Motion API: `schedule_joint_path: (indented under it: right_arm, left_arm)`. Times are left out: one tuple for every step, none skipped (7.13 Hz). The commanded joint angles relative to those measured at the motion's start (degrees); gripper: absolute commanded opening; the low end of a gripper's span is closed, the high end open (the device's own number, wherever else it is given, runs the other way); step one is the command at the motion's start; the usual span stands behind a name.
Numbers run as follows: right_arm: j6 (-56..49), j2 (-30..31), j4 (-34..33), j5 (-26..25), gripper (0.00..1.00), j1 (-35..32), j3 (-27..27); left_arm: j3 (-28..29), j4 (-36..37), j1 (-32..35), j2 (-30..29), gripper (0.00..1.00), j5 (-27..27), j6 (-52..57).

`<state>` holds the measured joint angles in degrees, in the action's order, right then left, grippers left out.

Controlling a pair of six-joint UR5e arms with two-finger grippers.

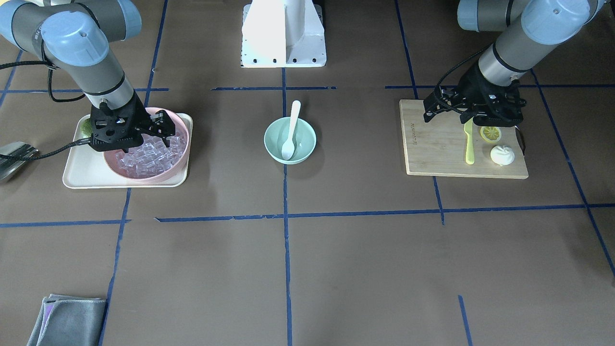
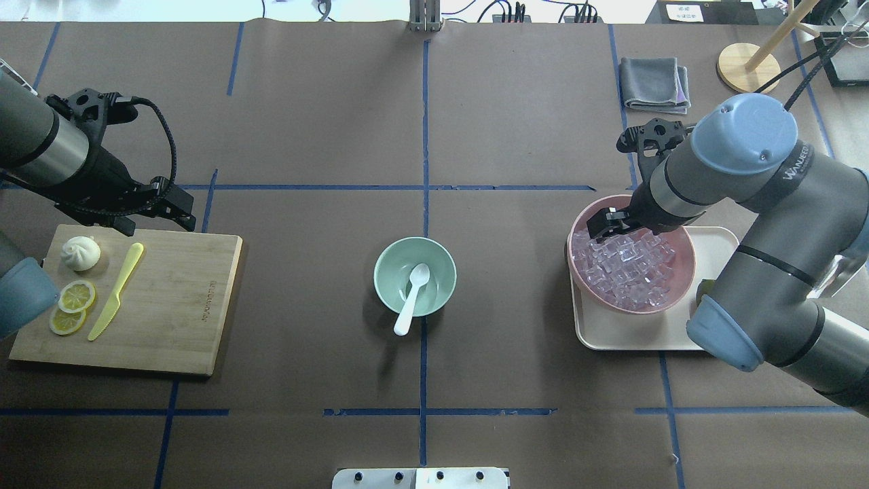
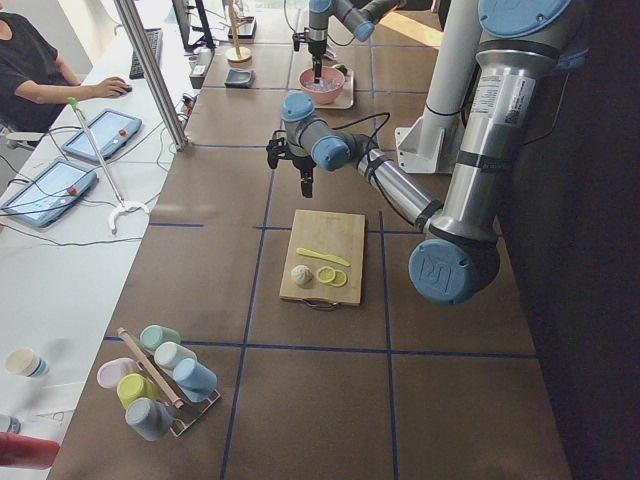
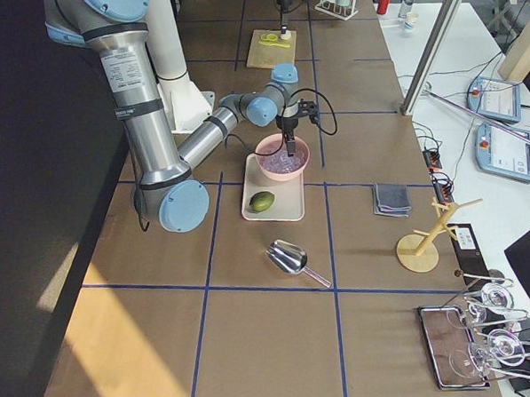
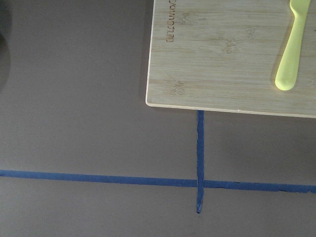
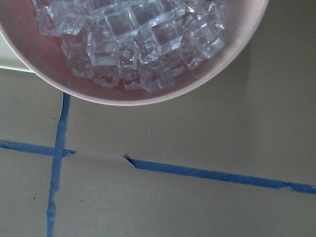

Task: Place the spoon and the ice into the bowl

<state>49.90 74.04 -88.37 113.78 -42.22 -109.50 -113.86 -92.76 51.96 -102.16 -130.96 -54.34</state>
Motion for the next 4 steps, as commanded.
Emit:
schedule_joint_path:
  right_arm:
    - [0.11, 0.05, 0.04, -0.05, 0.96, 0.56, 1.04]
    - [0.11, 0.92, 0.04, -0.04, 0.93, 1.00, 1.04]
    - [0.11, 1.19, 0.04, 0.04, 0.91, 1.09, 1.04]
    - [0.20, 1.19, 0.04, 0.04, 0.85, 1.26, 1.04]
  left_arm:
    - [-0.22, 0.03, -0.02, 0.03, 1.00, 0.00, -0.50]
    - [-0.22, 0.03, -0.02, -0.05, 1.00, 0.00, -0.68]
    - [-0.31, 0.03, -0.02, -0.05, 1.00, 0.00, -0.68]
    - [-0.23, 0.03, -0.11, -0.23, 1.00, 0.00, -1.03]
